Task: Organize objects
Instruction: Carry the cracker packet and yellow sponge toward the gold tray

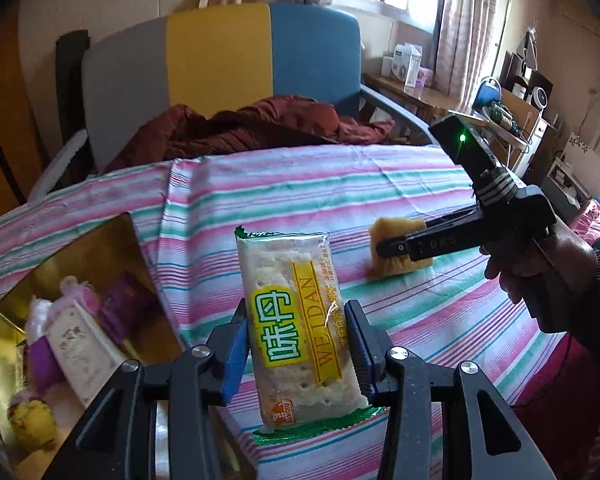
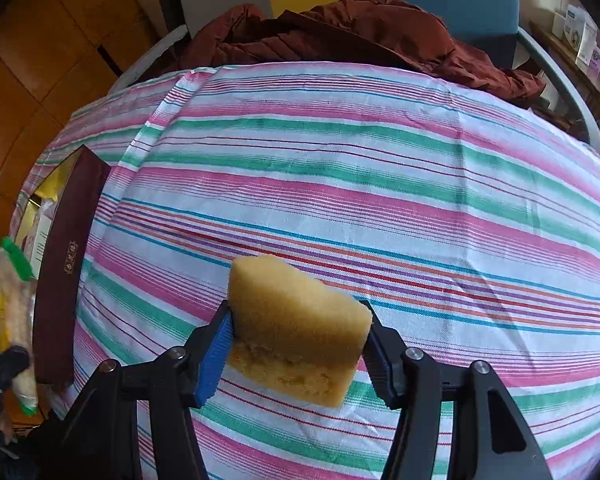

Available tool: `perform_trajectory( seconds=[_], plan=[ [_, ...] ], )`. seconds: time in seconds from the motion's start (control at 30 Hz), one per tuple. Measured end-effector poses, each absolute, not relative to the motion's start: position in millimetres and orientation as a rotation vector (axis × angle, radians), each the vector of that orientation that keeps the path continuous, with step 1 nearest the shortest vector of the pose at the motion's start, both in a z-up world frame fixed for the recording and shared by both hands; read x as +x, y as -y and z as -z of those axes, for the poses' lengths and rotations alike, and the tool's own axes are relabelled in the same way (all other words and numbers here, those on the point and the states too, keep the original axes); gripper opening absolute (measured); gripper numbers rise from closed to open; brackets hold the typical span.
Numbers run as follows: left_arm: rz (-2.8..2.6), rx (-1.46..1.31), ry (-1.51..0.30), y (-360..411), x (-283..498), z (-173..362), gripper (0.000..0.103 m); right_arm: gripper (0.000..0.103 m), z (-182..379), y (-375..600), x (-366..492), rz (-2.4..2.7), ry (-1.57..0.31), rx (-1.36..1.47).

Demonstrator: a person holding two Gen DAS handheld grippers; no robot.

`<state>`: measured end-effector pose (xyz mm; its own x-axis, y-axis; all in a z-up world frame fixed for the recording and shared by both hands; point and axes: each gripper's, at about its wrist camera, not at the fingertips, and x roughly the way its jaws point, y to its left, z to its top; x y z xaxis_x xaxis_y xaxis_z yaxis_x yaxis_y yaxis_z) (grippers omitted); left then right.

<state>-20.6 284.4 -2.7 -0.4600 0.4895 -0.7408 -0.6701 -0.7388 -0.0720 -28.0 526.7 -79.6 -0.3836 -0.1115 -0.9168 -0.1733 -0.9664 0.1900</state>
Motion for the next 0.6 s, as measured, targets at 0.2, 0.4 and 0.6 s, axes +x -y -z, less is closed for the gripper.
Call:
perform_trajectory(
  seconds=[0.2, 0.4, 0.6],
  plan=[
    [-2.242, -0.960, -0.273, -258, -17, -14, 0.046, 0.060, 64, -502, -27, -2.535, -0.319, -1.739],
    [-2.279, -0.947, -0.229, -230, -17, -22, 0.046, 0.060, 37, -464, -25, -2.587, -0.306, -1.694],
    [-2.310, -0.944, -0.195, -202, -13, -26, 0.046, 0.060, 19, -421, -24, -2.667, -0.345, -1.649]
  ],
)
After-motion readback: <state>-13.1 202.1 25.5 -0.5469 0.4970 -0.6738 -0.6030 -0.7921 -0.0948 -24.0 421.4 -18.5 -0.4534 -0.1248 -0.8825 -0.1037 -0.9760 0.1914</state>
